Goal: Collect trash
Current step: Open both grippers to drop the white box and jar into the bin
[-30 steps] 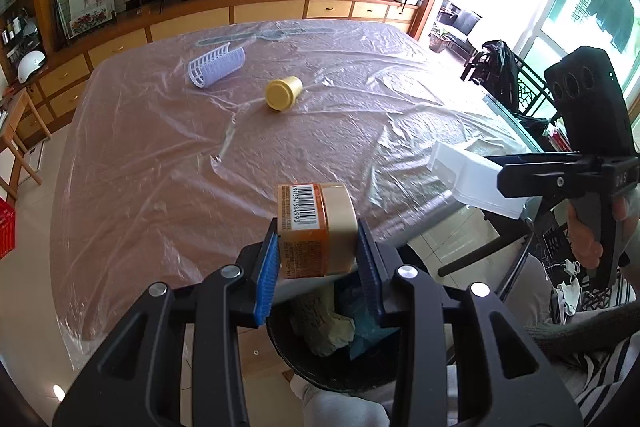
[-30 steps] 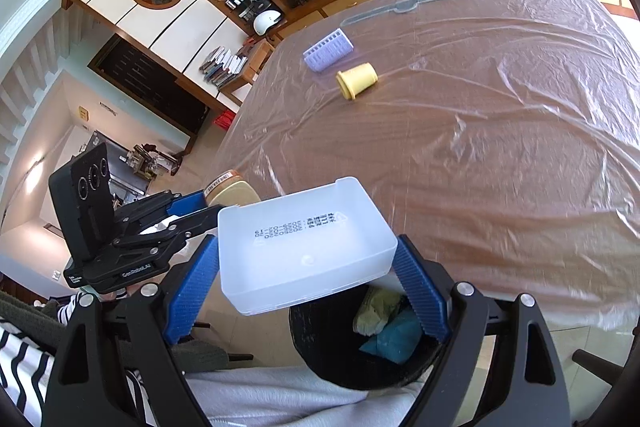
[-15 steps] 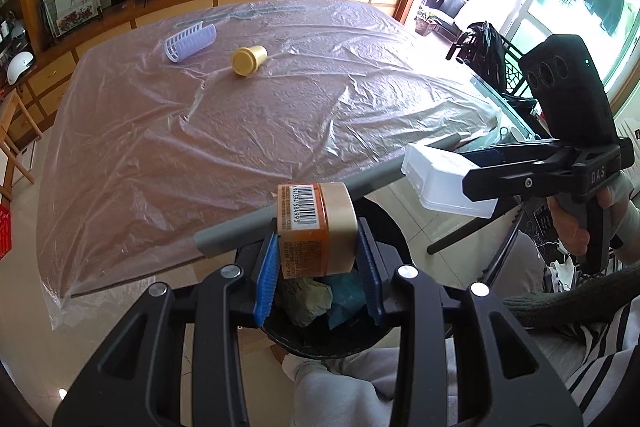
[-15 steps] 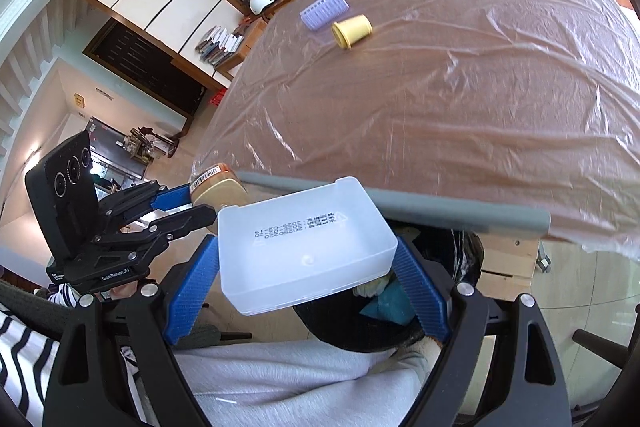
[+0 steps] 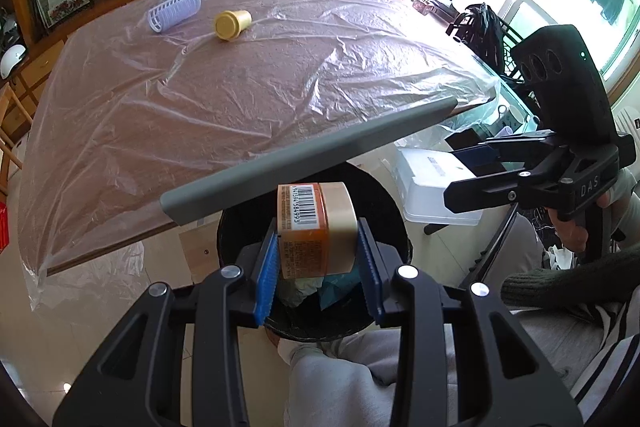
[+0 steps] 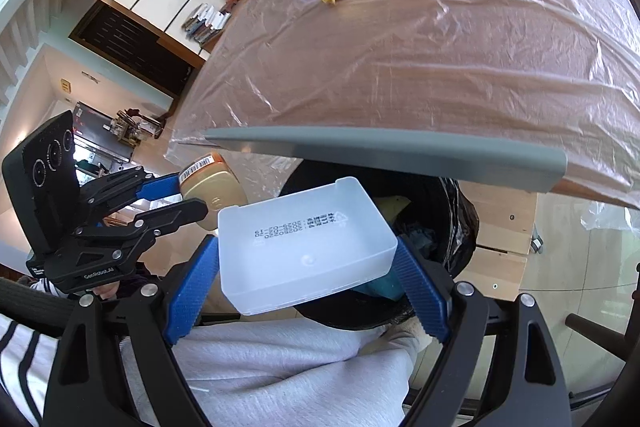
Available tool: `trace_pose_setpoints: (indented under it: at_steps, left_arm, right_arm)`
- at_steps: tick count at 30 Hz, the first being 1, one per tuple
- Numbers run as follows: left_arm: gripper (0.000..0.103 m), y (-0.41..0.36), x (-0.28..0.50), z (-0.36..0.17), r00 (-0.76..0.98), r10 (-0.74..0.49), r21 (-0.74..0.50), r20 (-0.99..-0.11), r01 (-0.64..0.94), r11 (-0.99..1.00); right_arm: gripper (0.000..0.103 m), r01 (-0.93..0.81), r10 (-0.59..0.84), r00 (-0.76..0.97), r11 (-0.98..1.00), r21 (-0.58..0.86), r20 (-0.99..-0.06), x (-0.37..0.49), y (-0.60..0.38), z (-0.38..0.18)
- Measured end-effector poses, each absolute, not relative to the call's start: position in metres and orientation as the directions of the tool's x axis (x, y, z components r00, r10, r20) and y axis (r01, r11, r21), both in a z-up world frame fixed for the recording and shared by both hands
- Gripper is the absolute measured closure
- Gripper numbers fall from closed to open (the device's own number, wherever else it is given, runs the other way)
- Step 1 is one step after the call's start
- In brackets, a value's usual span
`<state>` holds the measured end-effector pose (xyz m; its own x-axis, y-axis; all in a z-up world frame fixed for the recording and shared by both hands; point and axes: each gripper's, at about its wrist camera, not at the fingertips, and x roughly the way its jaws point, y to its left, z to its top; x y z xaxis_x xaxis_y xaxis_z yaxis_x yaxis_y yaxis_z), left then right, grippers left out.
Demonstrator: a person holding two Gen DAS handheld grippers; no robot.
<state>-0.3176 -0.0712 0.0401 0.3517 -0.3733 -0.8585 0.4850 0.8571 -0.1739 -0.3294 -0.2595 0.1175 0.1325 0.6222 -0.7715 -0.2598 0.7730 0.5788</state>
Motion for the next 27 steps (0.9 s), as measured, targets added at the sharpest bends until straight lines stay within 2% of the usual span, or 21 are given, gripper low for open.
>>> trace_pose_setpoints:
  at_steps: [14,27]
  left_arm:
    - [0.065,-0.07,-0.314,0.009,0.3,-0.33,-0.158,-0.895,0.478,0.864]
    - [0.065,-0.073,-0.303,-0.01,0.265,-0.328,-0.171,-0.907,0.481,0.86]
  right_arm:
    - [0.018,-0.305,0.523,0.116,0.828,0.471,-0.845,-0.332,-0.242,0.096]
    - [0.018,-0.308,0.487,0.115,0.846,0.435,-0.866,-0.33,-0.238,0.081]
